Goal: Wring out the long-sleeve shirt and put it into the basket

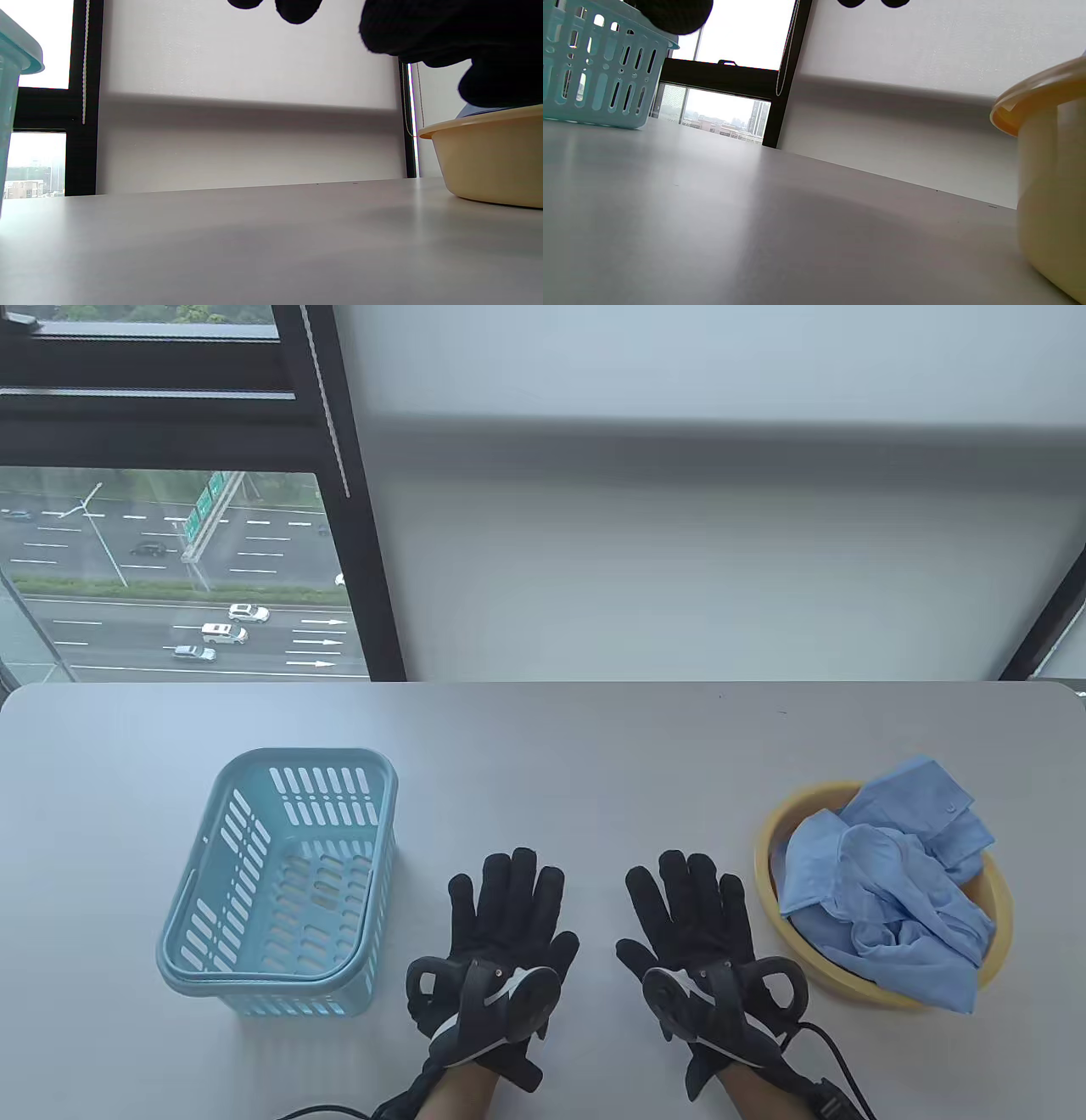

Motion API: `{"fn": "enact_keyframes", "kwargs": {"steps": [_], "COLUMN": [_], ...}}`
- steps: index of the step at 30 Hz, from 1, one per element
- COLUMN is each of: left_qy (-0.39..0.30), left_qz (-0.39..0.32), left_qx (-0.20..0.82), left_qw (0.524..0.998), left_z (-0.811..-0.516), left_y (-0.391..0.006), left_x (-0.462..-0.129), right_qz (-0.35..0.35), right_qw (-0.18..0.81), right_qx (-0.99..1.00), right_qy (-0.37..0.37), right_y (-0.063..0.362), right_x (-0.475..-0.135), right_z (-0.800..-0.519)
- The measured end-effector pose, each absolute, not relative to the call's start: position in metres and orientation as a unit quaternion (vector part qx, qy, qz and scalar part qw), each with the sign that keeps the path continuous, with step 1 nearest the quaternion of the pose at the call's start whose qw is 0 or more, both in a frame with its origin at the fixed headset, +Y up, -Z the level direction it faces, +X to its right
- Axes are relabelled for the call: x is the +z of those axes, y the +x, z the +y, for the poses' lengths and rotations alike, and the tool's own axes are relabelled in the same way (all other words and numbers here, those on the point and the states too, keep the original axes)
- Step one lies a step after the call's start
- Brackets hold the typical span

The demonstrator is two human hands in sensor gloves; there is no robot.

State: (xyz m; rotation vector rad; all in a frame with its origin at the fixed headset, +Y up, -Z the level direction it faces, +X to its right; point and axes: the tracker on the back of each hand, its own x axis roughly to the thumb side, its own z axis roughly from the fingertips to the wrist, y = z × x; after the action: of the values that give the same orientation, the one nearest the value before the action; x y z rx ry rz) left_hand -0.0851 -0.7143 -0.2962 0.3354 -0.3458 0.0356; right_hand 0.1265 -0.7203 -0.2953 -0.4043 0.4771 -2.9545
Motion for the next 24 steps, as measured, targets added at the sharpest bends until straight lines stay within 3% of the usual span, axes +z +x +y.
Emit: {"fn": "enact_keyframes", "kwargs": {"steps": [12, 16, 18, 21, 24], "left_qy": [0.169, 0.169, 0.172, 0.176, 0.179], "left_qz": [-0.172, -0.174, -0.174, -0.175, -0.178], "left_qx": [0.026, 0.033, 0.037, 0.048, 0.054], "left_qw": [0.97, 0.97, 0.969, 0.968, 0.966], "left_z": [-0.714, -0.713, -0.711, -0.709, -0.707], "left_y": [-0.087, -0.087, -0.087, -0.088, -0.088], "left_x": [-0.296, -0.294, -0.293, -0.29, -0.289], "right_qz": [0.185, 0.267, 0.268, 0.183, 0.04], "right_qw": [0.07, 0.09, 0.084, 0.033, -0.072], "right_qx": [-0.973, -0.958, -0.96, -0.977, -0.977], "right_qy": [-0.119, -0.047, 0.003, 0.106, 0.198], "right_y": [0.132, 0.16, 0.178, 0.217, 0.262], "right_x": [-0.293, -0.288, -0.287, -0.288, -0.296], "right_z": [-0.708, -0.676, -0.663, -0.649, -0.654]}}
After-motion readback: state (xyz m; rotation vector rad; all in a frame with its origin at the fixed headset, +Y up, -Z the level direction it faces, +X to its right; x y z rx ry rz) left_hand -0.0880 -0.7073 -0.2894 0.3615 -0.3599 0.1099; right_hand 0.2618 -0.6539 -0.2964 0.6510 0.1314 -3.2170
